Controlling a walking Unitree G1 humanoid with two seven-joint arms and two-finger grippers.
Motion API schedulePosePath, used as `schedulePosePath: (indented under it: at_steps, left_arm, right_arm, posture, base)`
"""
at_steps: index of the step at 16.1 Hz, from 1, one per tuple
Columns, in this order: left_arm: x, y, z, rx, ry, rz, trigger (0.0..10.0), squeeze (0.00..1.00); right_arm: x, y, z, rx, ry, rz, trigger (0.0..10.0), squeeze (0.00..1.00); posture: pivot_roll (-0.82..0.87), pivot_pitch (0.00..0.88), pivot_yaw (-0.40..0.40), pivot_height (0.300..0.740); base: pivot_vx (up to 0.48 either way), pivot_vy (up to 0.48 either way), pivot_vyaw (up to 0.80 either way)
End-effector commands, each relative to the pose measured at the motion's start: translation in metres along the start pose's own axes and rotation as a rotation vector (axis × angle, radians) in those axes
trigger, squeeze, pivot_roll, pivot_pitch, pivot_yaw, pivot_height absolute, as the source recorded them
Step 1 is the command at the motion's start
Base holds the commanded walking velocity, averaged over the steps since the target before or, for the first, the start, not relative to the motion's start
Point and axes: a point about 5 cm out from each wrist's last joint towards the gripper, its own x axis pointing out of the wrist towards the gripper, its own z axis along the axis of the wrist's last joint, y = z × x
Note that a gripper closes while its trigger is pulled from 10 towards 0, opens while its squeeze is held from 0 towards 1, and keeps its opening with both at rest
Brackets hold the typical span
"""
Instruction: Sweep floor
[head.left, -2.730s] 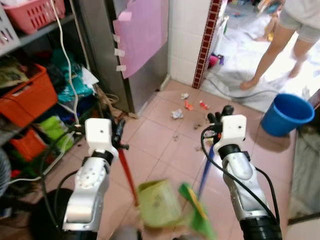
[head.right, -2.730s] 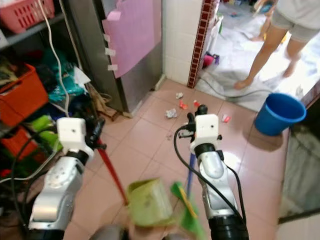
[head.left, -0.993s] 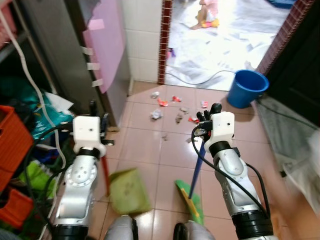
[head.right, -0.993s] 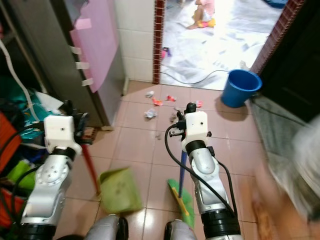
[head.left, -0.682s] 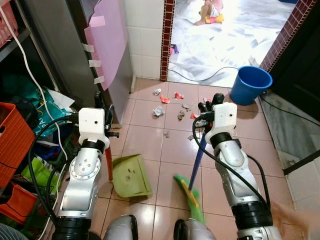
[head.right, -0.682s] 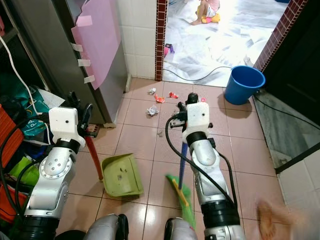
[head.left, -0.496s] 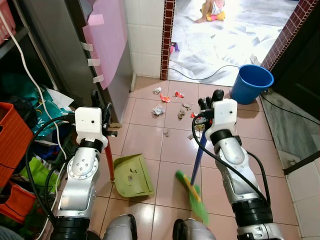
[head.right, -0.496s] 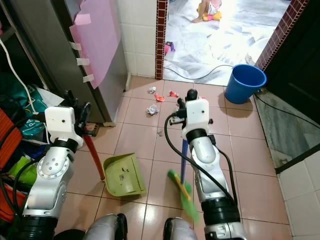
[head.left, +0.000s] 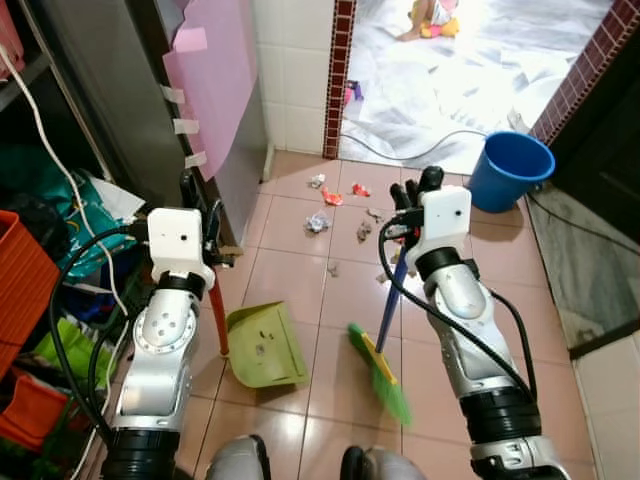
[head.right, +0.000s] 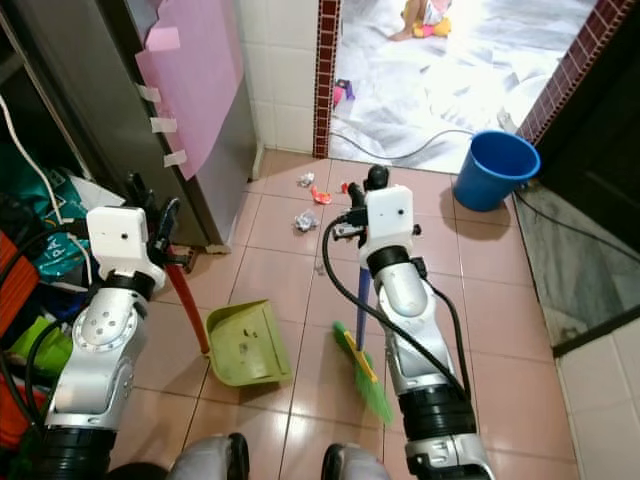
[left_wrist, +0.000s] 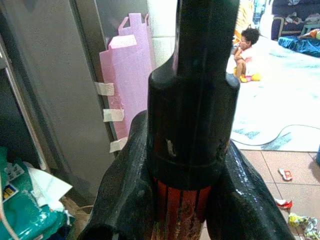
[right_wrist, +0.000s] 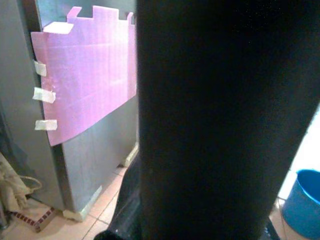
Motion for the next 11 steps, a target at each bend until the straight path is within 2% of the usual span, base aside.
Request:
schedulePosePath:
  at_steps: [1,11]
  left_arm:
    - [0.002,0.0,0.016,0.003,-0.082,-0.006,10.0,0.0]
    - [0.001,-0.001,0.019,0.005,-0.083,-0.007,10.0,0.0]
  right_arm:
    - [0.007,0.001,0.013,-0.004,-0.065,-0.004,10.0,0.0]
    - [0.031,0.003,0.015,0.0,-0.089,-0.028,10.0,0.0]
  posture:
    - [0.06,0.113,-0.025,0.74]
    - [0.08,0.093,-0.039,0.74]
  base:
    - [0.454,0.0,0.0]
    - [0.452,0.0,0.0]
